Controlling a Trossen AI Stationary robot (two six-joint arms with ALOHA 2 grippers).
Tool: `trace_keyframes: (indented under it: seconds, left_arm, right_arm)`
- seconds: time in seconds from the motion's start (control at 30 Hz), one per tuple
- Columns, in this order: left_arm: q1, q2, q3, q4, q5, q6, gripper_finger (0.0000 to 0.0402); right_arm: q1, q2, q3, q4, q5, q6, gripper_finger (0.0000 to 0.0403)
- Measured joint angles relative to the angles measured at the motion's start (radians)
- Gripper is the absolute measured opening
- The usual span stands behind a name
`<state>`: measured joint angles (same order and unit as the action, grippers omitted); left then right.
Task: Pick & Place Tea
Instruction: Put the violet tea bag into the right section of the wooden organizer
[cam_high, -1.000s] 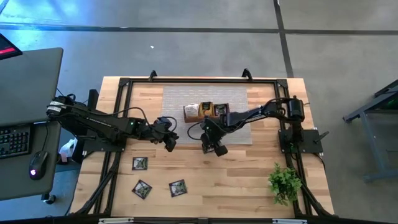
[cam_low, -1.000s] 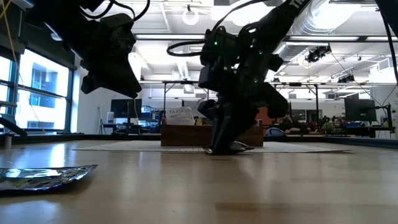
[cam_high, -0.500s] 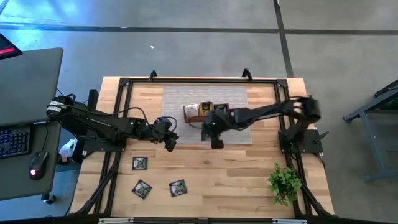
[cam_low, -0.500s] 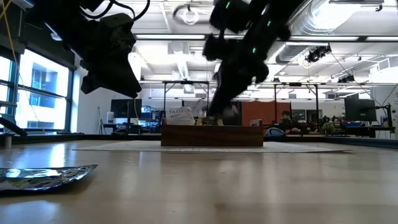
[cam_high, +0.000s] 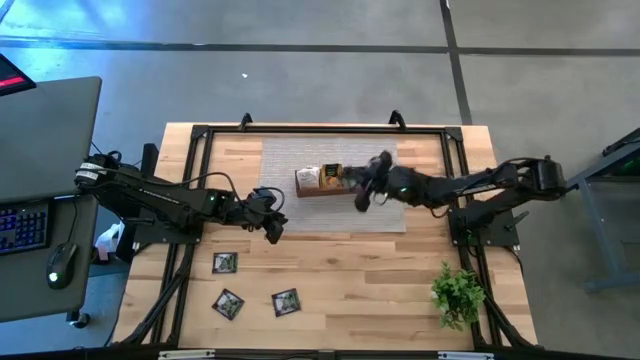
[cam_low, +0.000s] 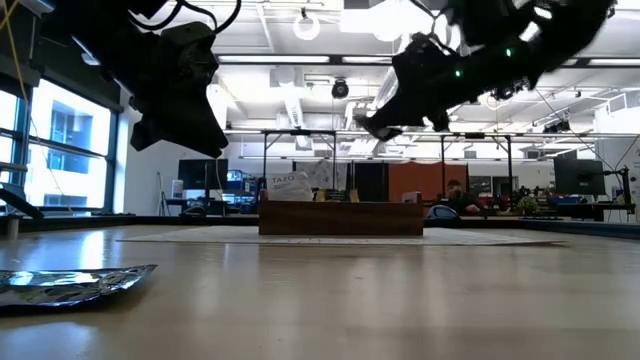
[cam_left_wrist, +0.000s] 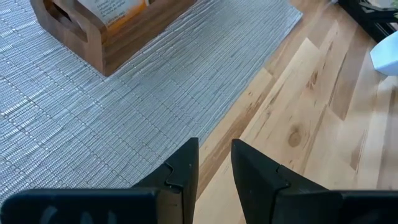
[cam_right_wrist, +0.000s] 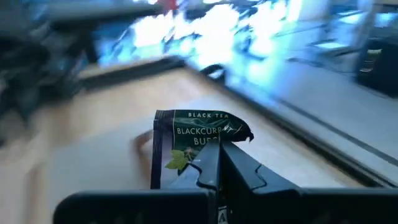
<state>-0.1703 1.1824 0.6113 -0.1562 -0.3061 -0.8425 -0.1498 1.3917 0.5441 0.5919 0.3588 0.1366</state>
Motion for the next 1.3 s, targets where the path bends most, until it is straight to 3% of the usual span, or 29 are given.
trace_keyframes:
  seconds: [0.2,0.47,0.67,1.0,1.3]
  left_arm:
    - [0.000,0.000,0.000,0.002,-0.017,0.000,0.0094]
    - [0.000,0.000,0.000,0.011,-0.044,0.000,0.0094]
    - [0.000,0.000,0.000,0.027,-0.042,0.000,0.0094]
    - [0.000,0.000,0.000,0.030,-0.044,0.000,0.0094]
    - [0.000,0.000,0.000,0.033,-0.043,0.000,0.0094]
  right_arm:
    - [-0.085,0.062,-0.091,0.259,0.028,0.047,0.0002]
    - [-0.103,0.237,0.010,0.103,0.078,0.288,0.0002]
    - [-0.110,0.265,0.032,0.034,0.154,0.428,0.0003]
    - [-0.109,0.265,0.031,0.006,0.140,0.410,0.0023]
    - [-0.109,0.265,0.031,0.010,0.103,0.380,0.0078]
